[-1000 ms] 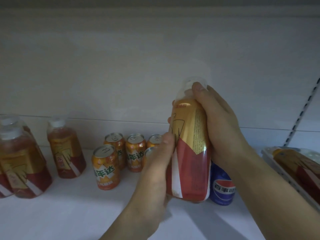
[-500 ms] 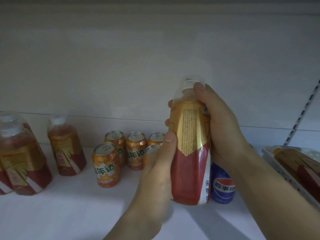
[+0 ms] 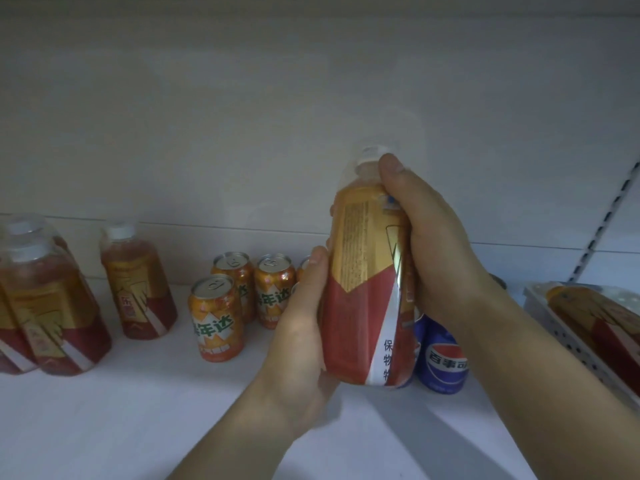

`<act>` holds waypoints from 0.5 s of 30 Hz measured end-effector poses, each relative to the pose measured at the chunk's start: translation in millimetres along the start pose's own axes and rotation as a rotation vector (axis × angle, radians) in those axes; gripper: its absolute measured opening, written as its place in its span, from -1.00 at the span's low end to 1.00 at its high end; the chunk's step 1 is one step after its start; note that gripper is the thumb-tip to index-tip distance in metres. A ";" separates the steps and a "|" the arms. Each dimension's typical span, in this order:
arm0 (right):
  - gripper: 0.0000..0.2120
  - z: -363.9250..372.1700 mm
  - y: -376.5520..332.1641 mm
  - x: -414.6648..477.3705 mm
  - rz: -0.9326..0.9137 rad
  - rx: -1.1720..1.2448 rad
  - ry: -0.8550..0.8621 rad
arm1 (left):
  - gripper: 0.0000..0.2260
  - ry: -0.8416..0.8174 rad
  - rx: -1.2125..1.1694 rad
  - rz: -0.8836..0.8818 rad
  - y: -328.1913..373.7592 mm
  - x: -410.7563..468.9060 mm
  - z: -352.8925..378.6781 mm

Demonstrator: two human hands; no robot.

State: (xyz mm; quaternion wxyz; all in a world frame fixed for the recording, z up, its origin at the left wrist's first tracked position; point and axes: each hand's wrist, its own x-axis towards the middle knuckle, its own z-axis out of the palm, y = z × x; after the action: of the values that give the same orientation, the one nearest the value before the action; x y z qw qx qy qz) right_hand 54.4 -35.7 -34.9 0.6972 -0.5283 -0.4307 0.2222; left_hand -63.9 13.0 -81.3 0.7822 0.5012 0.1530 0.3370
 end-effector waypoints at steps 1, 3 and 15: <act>-0.47 -0.1 -1.5 -1.0 -0.028 -0.013 0.027 | -0.59 0.018 0.045 0.007 -0.2 1.7 -1.7; -0.56 -0.3 -3.5 -2.3 -0.085 -0.034 0.054 | -0.57 -0.023 0.159 0.074 -5.6 -3.6 1.2; -0.68 3.6 -6.6 -7.1 -0.152 -0.017 0.015 | -0.55 -0.085 0.145 0.193 -12.7 -11.2 -5.6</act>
State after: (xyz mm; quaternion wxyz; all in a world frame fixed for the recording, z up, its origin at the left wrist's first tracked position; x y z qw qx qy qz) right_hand 46.7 -41.5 -31.1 0.7107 -0.5014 -0.4665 0.1610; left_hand -70.5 5.8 -96.2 0.7137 0.5825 0.0948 0.3774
